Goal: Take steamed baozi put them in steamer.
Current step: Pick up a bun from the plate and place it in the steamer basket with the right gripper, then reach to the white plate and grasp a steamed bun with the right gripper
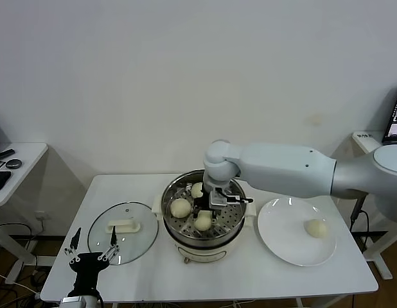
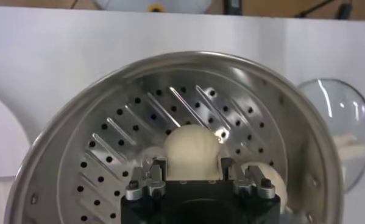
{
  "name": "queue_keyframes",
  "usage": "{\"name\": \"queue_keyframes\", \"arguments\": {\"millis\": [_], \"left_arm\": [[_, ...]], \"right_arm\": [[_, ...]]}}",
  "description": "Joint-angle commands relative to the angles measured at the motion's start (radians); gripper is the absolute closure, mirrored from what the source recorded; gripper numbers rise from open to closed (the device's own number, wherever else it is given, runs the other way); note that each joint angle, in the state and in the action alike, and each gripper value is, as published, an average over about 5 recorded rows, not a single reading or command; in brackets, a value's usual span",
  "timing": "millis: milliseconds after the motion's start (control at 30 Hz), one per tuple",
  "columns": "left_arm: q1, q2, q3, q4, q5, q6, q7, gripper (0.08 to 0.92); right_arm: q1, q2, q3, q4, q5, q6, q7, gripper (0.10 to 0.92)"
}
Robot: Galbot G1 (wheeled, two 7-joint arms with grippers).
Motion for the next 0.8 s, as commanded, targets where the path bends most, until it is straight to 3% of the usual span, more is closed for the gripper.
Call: {"name": "queue_keyframes", "arguments": {"millis": [33, 333, 467, 567, 800], "left_arm": [[0.000, 0.000, 0.000, 0.001, 0.000, 0.000, 0.000, 0.177], [-0.005, 0.003, 0.006, -0.002, 0.002, 0.003, 0.001, 0.177], [-0.010, 0.006, 0.008, -0.003, 0.001, 0.004, 0.002, 0.177], [-0.014, 0.010, 0.013, -0.003, 0.002, 0.004, 0.002, 0.177], [-0.023, 0.022, 0.039, 0.001, 0.005, 0.002, 0.003, 0.177]], "right_arm": [[-0.001, 0.007, -0.013, 0.018, -0.003, 0.057, 0.009, 0.484], [0.103, -0.076, 0.027, 0.048, 0.071, 0.037, -0.020, 0.255], [0.177, -0.173, 0.006, 0.093, 0.155, -0.020, -0.055, 0.208], [0.216, -0.271, -0.009, 0.128, 0.236, -0.146, -0.081, 0.203], [0.210, -0.548, -0.017, 0.164, 0.385, -0.612, -0.115, 0.203]]}}
